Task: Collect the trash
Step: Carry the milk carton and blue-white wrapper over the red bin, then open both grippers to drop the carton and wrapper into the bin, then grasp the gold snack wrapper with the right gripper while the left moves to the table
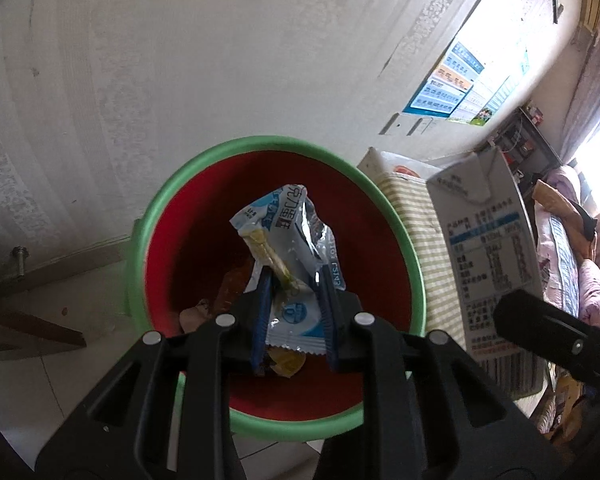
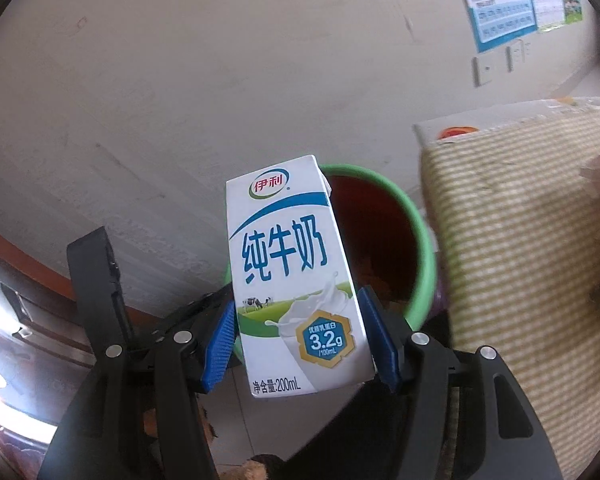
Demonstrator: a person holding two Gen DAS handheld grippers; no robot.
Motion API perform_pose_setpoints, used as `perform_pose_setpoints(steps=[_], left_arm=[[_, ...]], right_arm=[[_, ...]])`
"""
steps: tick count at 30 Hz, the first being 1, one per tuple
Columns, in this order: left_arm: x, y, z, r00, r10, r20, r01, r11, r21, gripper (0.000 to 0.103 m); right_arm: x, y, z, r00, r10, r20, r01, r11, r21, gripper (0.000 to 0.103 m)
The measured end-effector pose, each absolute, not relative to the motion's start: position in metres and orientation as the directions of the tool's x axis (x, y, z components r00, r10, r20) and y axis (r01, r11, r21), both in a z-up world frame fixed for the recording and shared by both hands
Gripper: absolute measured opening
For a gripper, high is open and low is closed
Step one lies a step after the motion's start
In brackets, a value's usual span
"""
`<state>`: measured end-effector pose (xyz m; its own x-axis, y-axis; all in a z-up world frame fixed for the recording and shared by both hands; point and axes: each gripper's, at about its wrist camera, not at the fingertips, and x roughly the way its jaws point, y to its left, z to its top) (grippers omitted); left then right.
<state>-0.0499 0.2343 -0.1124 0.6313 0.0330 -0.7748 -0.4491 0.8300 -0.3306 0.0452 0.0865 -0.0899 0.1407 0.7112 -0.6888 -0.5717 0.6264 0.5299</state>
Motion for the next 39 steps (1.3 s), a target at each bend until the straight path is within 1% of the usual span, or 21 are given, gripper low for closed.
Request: perform_pose_setpoints(steps=[1, 4, 6, 7, 9, 12, 17, 20, 22, 25, 27, 30, 32, 37, 39], left_arm=[[-0.051, 0.236, -0.113, 0.629, 0.039, -0.777, -0.457, 0.826, -0.329, 0.022], [-0.054, 0.24, -0.113, 0.625, 0.048, -0.779, -0.47, 0.82, -0.327, 0.03], [-0.057, 0.242, -0.114, 0.623, 0.055, -0.78, -0.48, 0.814, -0.326, 0.041], [-0.058, 0.243, -0.114, 0.621, 0.061, -0.781, -0.487, 0.811, -0.324, 0.043], [-0.059, 0.244, -0.113, 0.62, 0.064, -0.782, -0.492, 0.808, -0.324, 0.05], [-0.059, 0.242, -0.111, 0.623, 0.078, -0.779, -0.496, 0.809, -0.315, 0.058], [-0.056, 0.236, -0.108, 0.622, 0.081, -0.779, -0.487, 0.819, -0.303, 0.059], [-0.054, 0.233, -0.105, 0.623, 0.087, -0.777, -0.479, 0.828, -0.292, 0.059], [-0.051, 0.231, -0.104, 0.621, 0.092, -0.779, -0.477, 0.833, -0.281, 0.059], [-0.048, 0.227, -0.104, 0.617, 0.091, -0.782, -0.472, 0.838, -0.274, 0.059], [-0.045, 0.222, -0.103, 0.617, 0.089, -0.782, -0.462, 0.845, -0.268, 0.059], [-0.04, 0.209, -0.1, 0.621, 0.077, -0.78, -0.437, 0.86, -0.264, 0.059], [-0.038, 0.201, -0.097, 0.625, 0.067, -0.777, -0.418, 0.87, -0.261, 0.059], [-0.027, 0.174, -0.086, 0.635, 0.042, -0.772, -0.361, 0.899, -0.248, 0.059], [-0.023, 0.163, -0.082, 0.637, 0.029, -0.77, -0.338, 0.909, -0.244, 0.059]], right_arm=[[0.045, 0.089, -0.09, 0.136, 0.713, -0.688, -0.574, 0.623, 0.532, 0.058], [0.043, 0.095, -0.091, 0.12, 0.719, -0.685, -0.578, 0.611, 0.54, 0.059], [0.043, 0.097, -0.091, 0.111, 0.724, -0.68, -0.577, 0.605, 0.549, 0.059], [0.042, 0.097, -0.091, 0.111, 0.727, -0.677, -0.578, 0.602, 0.552, 0.06], [0.04, 0.095, -0.088, 0.118, 0.736, -0.667, -0.583, 0.595, 0.553, 0.064], [0.039, 0.09, -0.086, 0.132, 0.741, -0.659, -0.581, 0.596, 0.554, 0.064], [0.04, 0.062, -0.087, 0.19, 0.73, -0.657, -0.553, 0.632, 0.542, 0.064], [0.044, 0.025, -0.09, 0.275, 0.688, -0.672, -0.519, 0.694, 0.498, 0.064], [0.048, -0.007, -0.094, 0.345, 0.64, -0.686, -0.474, 0.75, 0.462, 0.064], [0.06, -0.064, -0.103, 0.476, 0.502, -0.722, -0.351, 0.861, 0.367, 0.064], [0.072, -0.11, -0.114, 0.523, 0.411, -0.747, -0.214, 0.911, 0.352, 0.064], [0.086, -0.157, -0.131, 0.543, 0.311, -0.78, -0.066, 0.942, 0.33, 0.065], [0.093, -0.174, -0.142, 0.53, 0.292, -0.796, -0.022, 0.943, 0.332, 0.065], [0.109, -0.191, -0.17, 0.493, 0.305, -0.815, 0.025, 0.931, 0.364, 0.062], [0.11, -0.195, -0.18, 0.473, 0.318, -0.822, 0.036, 0.925, 0.379, 0.056]])
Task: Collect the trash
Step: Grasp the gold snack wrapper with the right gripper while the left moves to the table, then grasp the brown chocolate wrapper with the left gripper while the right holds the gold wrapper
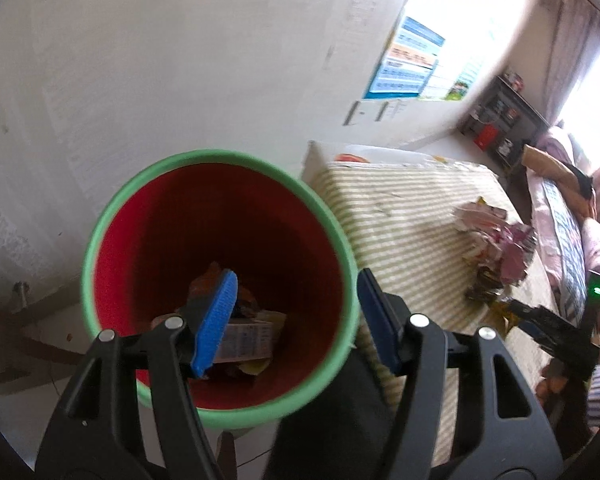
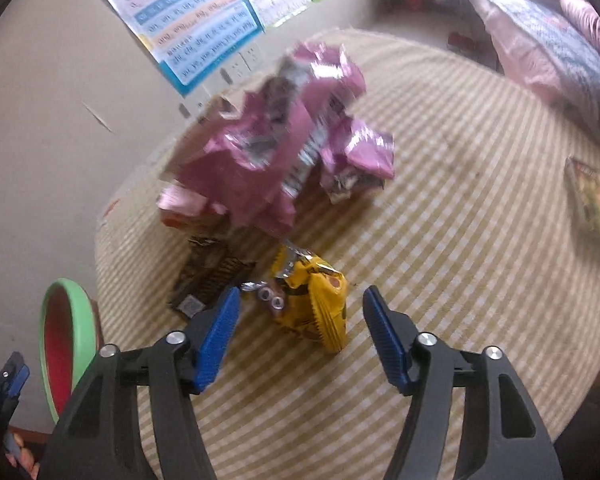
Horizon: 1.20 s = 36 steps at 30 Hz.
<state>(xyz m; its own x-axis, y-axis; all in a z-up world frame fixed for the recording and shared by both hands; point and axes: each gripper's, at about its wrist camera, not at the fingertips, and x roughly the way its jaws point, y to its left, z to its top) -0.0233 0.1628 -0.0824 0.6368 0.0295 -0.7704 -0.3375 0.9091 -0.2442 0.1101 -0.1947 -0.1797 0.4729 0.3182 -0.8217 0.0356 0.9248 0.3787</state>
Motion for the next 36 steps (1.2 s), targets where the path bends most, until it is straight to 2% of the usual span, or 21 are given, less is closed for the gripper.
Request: perform_pose_setpoints(steps=[2, 5, 15, 22, 28, 32, 36], left_arm=[[-0.019, 0.149, -0.079, 0.638, 0.015, -0.769, -0.306, 0.922, -0.236, 0.059], [-0.01, 0.129, -0.079, 0.633, -0.007, -0.774, -0.265, 0.938, -0.225, 0.059], [0.037, 0.043, -0.087, 0.602, -0.119, -0.79, -0.073, 0.977, -0.202, 0.059], [0.086, -0.029, -0.096, 0.573, -0.204, -0.794, 0.091, 0.978, -0.186, 0.059], [0.123, -0.06, -0.123, 0.52, -0.175, -0.836, 0.148, 0.982, -0.114, 0.059], [0.139, -0.063, -0.14, 0.474, -0.205, -0.856, 0.137, 0.978, -0.159, 0.062], [0.142, -0.075, -0.144, 0.446, -0.209, -0.87, 0.175, 0.974, -0.144, 0.061]], right_arm=[[0.107, -0.196, -0.183, 0.463, 0.356, -0.812, 0.034, 0.908, 0.417, 0.046], [0.099, -0.197, -0.176, 0.486, 0.364, -0.794, -0.004, 0.91, 0.415, 0.041], [0.045, -0.217, -0.158, 0.518, 0.363, -0.774, -0.066, 0.92, 0.387, 0.04], [0.037, -0.22, -0.159, 0.526, 0.377, -0.763, -0.073, 0.913, 0.402, 0.04], [0.037, -0.235, -0.16, 0.542, 0.374, -0.753, -0.035, 0.905, 0.425, 0.041], [0.039, -0.248, -0.165, 0.543, 0.373, -0.752, -0.002, 0.896, 0.443, 0.041], [0.039, -0.252, -0.169, 0.538, 0.379, -0.753, 0.011, 0.89, 0.456, 0.041]])
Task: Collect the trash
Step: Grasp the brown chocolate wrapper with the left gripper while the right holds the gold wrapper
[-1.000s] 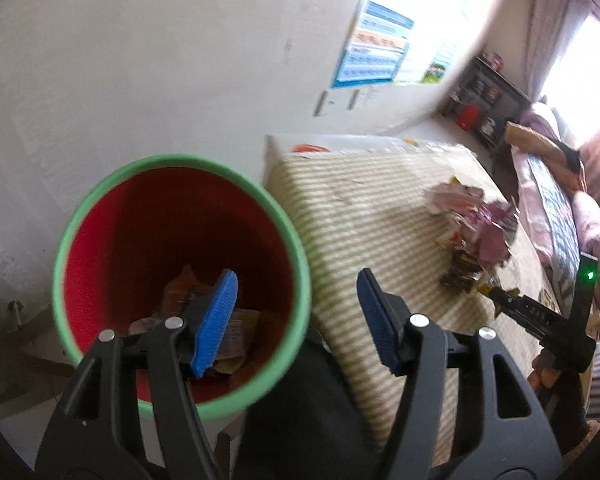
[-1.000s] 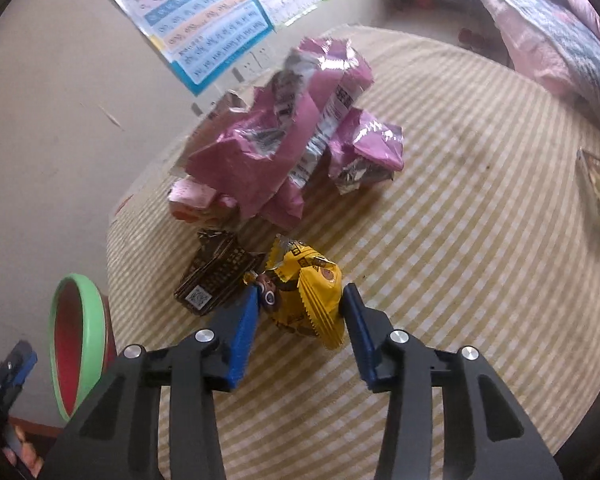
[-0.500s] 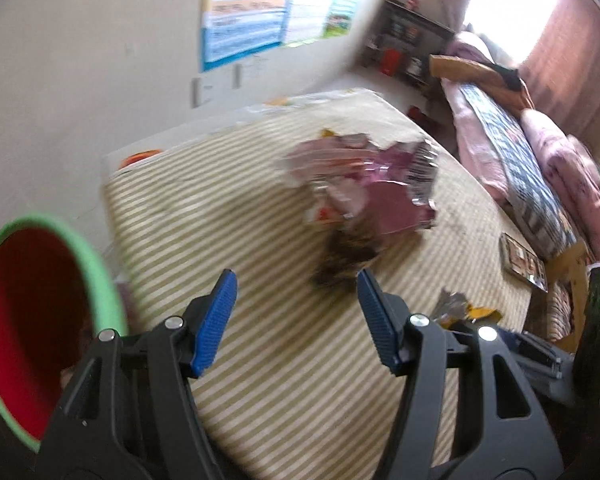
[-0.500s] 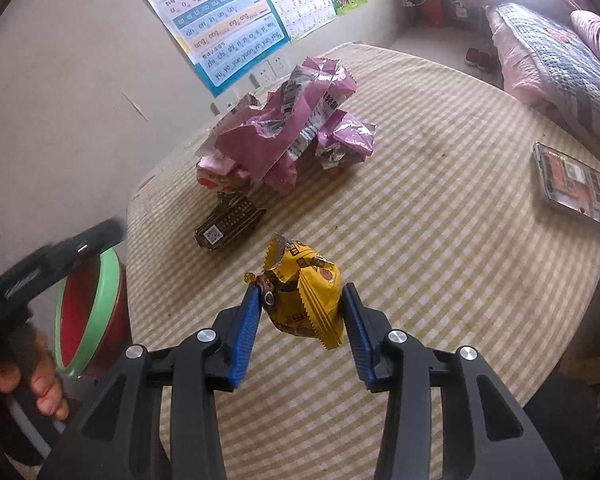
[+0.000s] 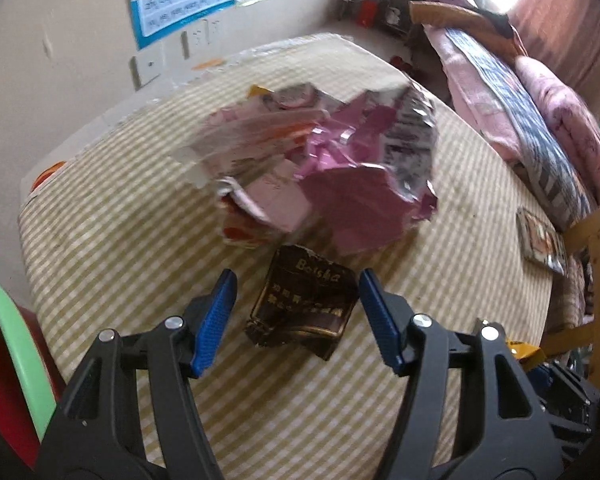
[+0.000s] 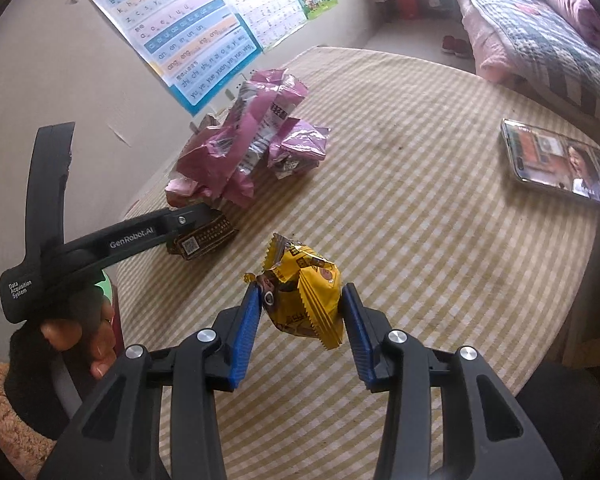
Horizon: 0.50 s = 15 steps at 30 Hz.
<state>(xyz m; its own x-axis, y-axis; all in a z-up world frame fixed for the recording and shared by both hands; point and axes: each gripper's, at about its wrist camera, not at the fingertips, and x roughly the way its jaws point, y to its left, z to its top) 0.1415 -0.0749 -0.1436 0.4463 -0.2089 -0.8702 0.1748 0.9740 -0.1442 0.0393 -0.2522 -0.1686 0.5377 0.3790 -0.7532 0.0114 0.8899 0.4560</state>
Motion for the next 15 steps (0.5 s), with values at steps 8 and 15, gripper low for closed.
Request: perform_pose_setpoints(steps=[8, 15], left_arm=[[0.132, -0.083, -0.163, 0.376, -0.235, -0.896, 0.189, 0.966, -0.174, 0.041], [0.112, -0.069, -0.152, 0.406, -0.254, -0.878, 0.169, 0.965, -0.201, 0.038]], right_arm=[[0.039, -0.255, -0.169, 0.539, 0.381, -0.751, 0.018, 0.886, 0.463, 0.041], [0.039, -0.252, -0.17, 0.534, 0.379, -0.756, 0.013, 0.89, 0.455, 0.041]])
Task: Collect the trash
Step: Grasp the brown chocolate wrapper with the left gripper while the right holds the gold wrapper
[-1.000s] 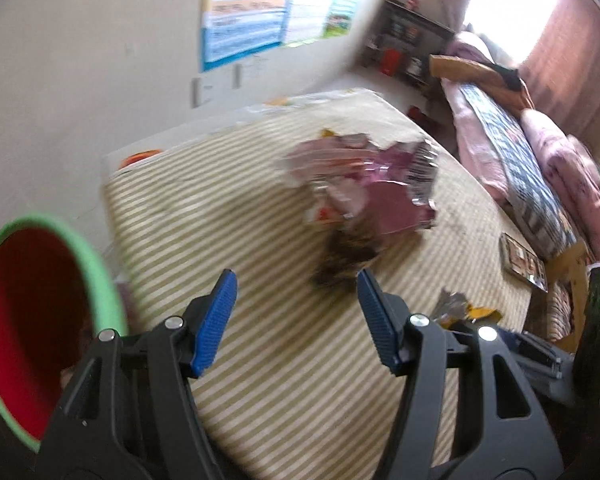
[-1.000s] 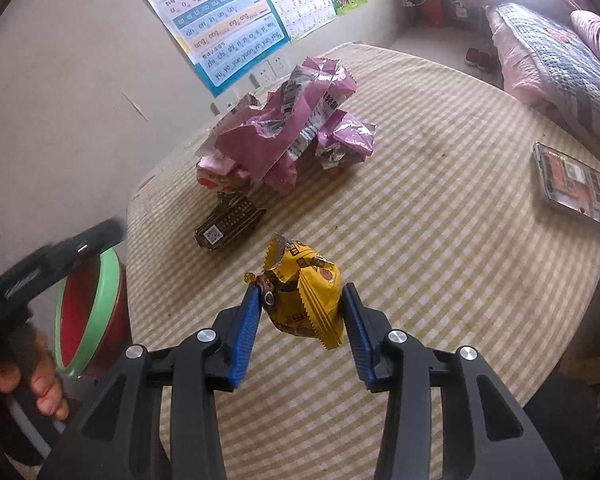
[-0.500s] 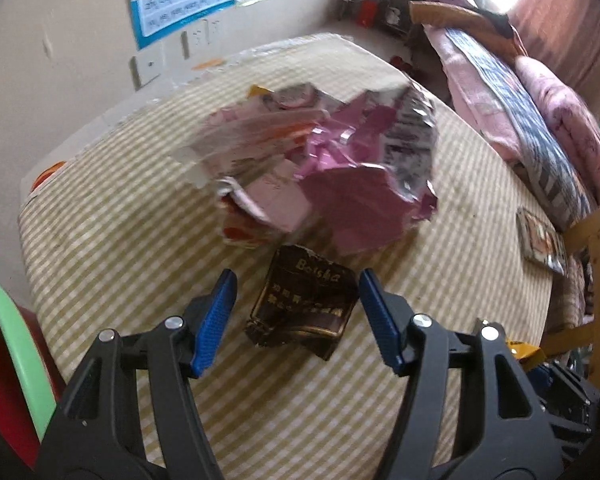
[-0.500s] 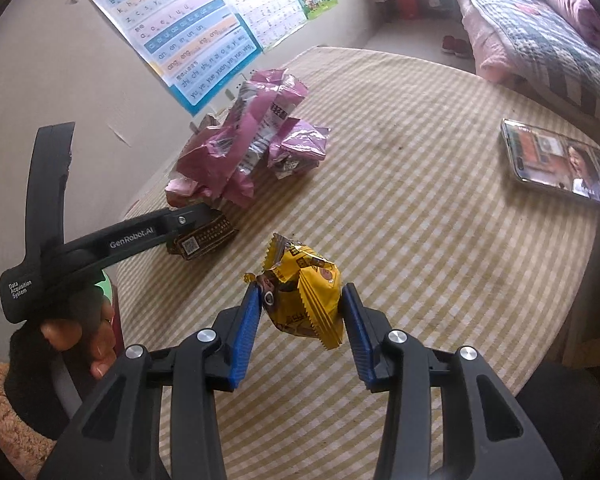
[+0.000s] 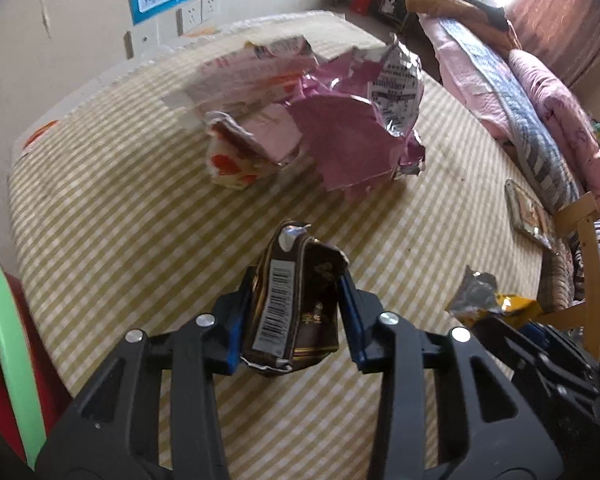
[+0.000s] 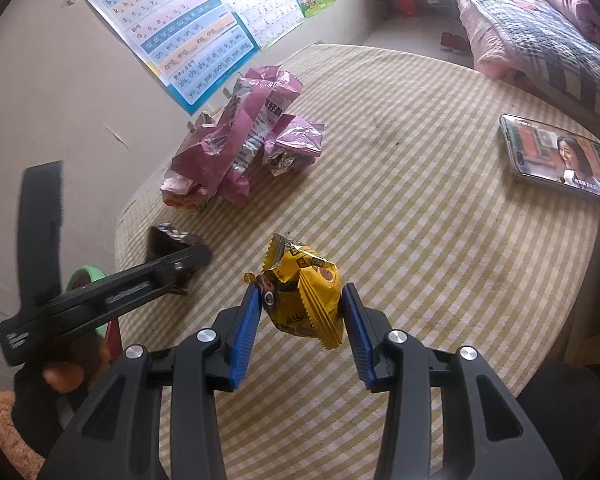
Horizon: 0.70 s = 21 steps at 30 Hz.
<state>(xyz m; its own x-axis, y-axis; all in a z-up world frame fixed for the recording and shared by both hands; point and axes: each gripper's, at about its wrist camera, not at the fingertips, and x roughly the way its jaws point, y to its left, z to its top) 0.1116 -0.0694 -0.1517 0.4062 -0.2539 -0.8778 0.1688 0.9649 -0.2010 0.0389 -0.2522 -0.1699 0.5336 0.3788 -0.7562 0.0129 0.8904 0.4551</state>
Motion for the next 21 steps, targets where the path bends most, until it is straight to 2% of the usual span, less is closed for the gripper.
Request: perform_pose_setpoints(steps=[11, 21], left_arm=[[0.06, -0.042, -0.136, 0.454, -0.197, -0.869, 0.114, 0.98, -0.162, 0.038], [0.054, -0.027, -0.144, 0.439, -0.182, -0.88, 0.076, 0.983, -0.165, 0.038]], right_arm=[[0.039, -0.245, -0.171, 0.524, 0.38, -0.762, -0.007, 0.897, 0.443, 0.041], [0.039, -0.235, -0.172, 0.507, 0.379, -0.774, -0.028, 0.905, 0.424, 0.041]])
